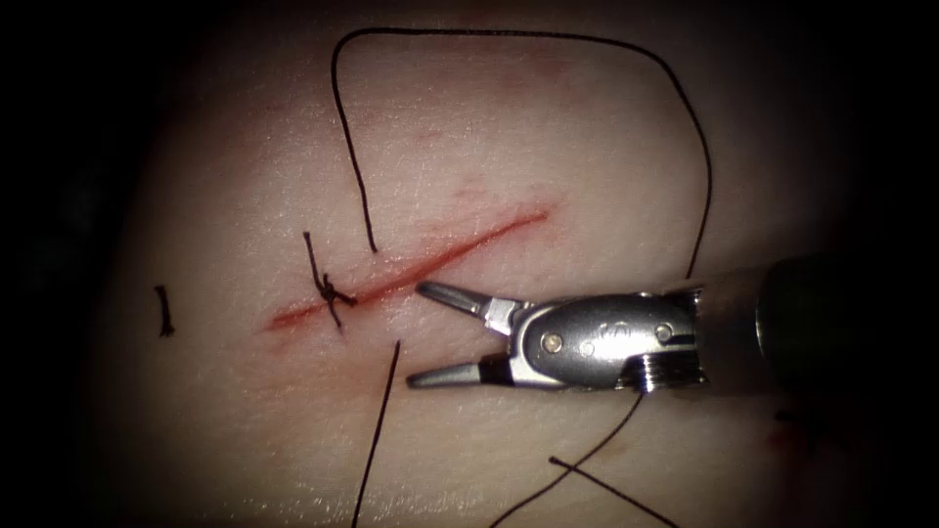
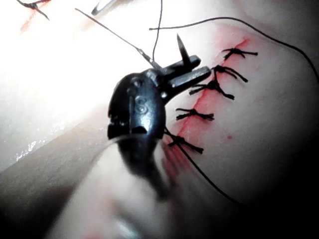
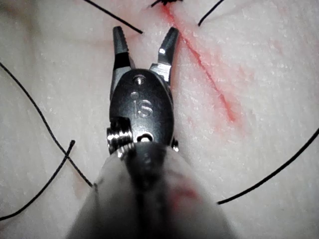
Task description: Wound Closure
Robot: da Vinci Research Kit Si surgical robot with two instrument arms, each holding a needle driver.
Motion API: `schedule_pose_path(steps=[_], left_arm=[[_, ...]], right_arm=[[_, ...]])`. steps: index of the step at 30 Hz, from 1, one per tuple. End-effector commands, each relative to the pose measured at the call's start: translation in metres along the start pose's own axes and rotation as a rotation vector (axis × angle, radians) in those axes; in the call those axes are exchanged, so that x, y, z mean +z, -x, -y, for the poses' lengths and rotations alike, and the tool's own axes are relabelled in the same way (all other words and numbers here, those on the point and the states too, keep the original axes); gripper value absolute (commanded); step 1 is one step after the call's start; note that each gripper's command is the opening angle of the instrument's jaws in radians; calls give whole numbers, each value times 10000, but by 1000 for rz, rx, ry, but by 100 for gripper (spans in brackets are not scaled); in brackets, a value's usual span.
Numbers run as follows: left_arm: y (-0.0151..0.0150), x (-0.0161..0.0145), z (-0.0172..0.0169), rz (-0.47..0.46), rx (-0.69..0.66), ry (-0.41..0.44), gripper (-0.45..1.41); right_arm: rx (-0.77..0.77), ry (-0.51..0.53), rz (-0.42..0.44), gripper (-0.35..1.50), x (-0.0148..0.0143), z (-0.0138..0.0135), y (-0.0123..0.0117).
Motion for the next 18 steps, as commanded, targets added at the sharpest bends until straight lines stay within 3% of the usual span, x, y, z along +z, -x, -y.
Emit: schedule_pose_path(steps=[1,8,12,14,15,17,18], left_arm=[[7,6,-5,-2,5,1,-45],[-20,8,-25,-5,50,2,-45],[-32,7,-39,-13,76,-2,-45],[-36,7,-45,-11,88,-6,-45],[-40,6,-52,-15,99,-9,-45],[-44,3,-59,-21,111,-14,-45],[-45,2,-61,-23,117,-18,-45]], right_arm=[[-3,-12,10,115,15,12,10],[-46,-39,75,103,36,30,36],[-57,-41,82,83,37,30,42],[-56,-41,82,54,37,30,41],[-56,-42,81,14,36,30,40],[-56,-44,79,-35,35,32,39],[-56,-50,75,-35,34,32,38]])
